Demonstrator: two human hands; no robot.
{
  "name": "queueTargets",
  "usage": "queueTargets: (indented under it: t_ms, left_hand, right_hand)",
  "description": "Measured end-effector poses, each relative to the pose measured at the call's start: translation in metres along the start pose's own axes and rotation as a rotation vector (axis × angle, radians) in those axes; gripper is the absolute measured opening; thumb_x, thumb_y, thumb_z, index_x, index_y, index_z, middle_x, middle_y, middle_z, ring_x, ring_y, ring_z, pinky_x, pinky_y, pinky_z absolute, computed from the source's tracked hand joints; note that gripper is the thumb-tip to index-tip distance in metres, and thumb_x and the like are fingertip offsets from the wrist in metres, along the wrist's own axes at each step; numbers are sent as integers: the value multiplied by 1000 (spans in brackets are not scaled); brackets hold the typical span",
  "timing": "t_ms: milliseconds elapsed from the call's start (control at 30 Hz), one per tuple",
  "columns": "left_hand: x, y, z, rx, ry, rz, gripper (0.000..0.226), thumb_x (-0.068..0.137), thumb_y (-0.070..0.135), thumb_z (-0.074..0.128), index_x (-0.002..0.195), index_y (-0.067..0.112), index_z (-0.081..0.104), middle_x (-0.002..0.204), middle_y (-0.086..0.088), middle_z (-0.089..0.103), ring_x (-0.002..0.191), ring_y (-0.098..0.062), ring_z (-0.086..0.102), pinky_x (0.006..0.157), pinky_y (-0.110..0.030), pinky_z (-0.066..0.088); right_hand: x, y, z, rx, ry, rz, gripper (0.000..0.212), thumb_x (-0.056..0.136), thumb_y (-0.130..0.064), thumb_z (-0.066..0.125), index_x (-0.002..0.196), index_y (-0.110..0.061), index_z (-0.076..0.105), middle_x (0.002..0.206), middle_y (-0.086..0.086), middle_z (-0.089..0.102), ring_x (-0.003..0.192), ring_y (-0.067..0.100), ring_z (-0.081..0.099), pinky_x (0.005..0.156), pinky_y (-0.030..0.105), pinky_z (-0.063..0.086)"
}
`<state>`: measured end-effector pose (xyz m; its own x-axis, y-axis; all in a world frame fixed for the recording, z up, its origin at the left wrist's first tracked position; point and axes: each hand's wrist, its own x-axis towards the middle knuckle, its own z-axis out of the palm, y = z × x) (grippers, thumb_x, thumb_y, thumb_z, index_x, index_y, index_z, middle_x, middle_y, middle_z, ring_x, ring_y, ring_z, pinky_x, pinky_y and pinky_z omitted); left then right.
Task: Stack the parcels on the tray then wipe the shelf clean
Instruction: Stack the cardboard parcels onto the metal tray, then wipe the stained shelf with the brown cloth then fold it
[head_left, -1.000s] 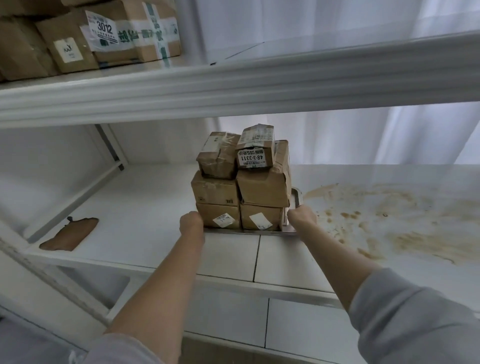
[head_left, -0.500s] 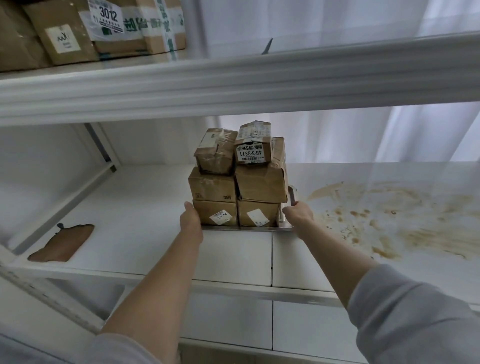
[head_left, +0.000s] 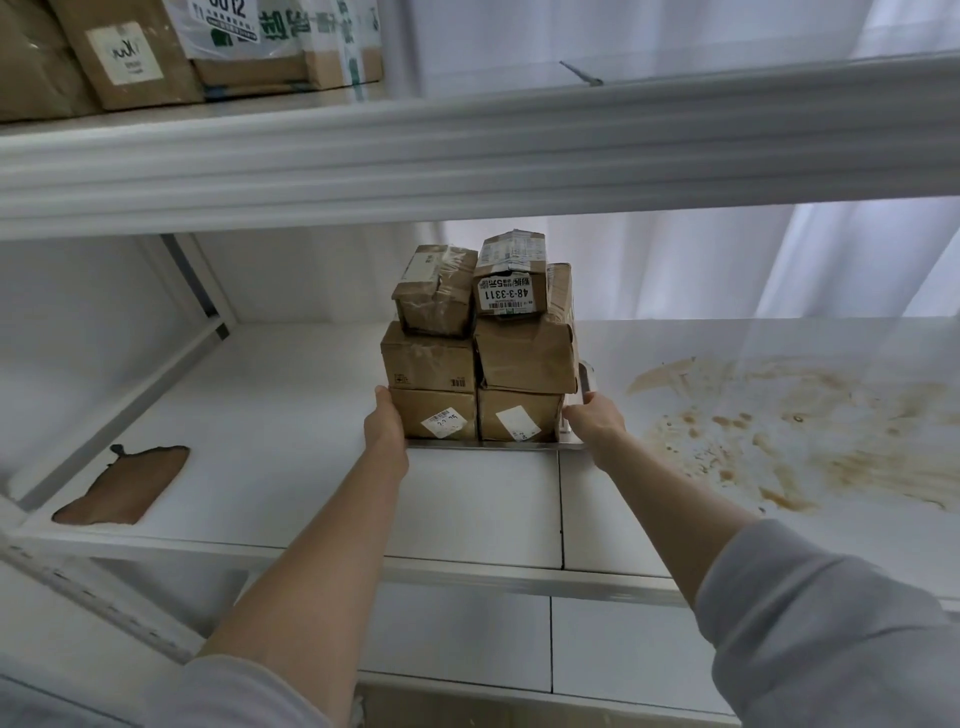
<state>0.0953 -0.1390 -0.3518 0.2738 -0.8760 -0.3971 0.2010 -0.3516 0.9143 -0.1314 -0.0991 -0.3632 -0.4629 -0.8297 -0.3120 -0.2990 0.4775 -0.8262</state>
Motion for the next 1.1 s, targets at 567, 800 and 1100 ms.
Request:
queueTargets:
  t_ms: [567,800,1100]
  left_hand:
    - [-37,2,-48,164,111,71,63,102,45,16,125,6,61,102,-12,57,92,-23,53,85,-30,45]
    - [-56,5,-99,212,211,149,75,102,48,13,82,8,73,98,-5,62,83,-19,53,86,-33,46]
    - [1,34,-207,194,297,109,33,99,2,34,124,-4,55,79,-14,72,70,-21,60,63,-24,45]
  right_hand:
    - [-54,-9,27,-89,-53,-17,27,94,-31,48,100,-7,58,100,11,63,81,21,51,77,32,33]
    - [-101,-42,86,86,-364,-54,29,100,-8,37,124,1,50,75,10,56,60,17,55,57,28,47]
    - [-134,-112,215,53,-577,-123,10,92,-3,52,99,-6,58,85,11,55,62,16,51,54,25,43]
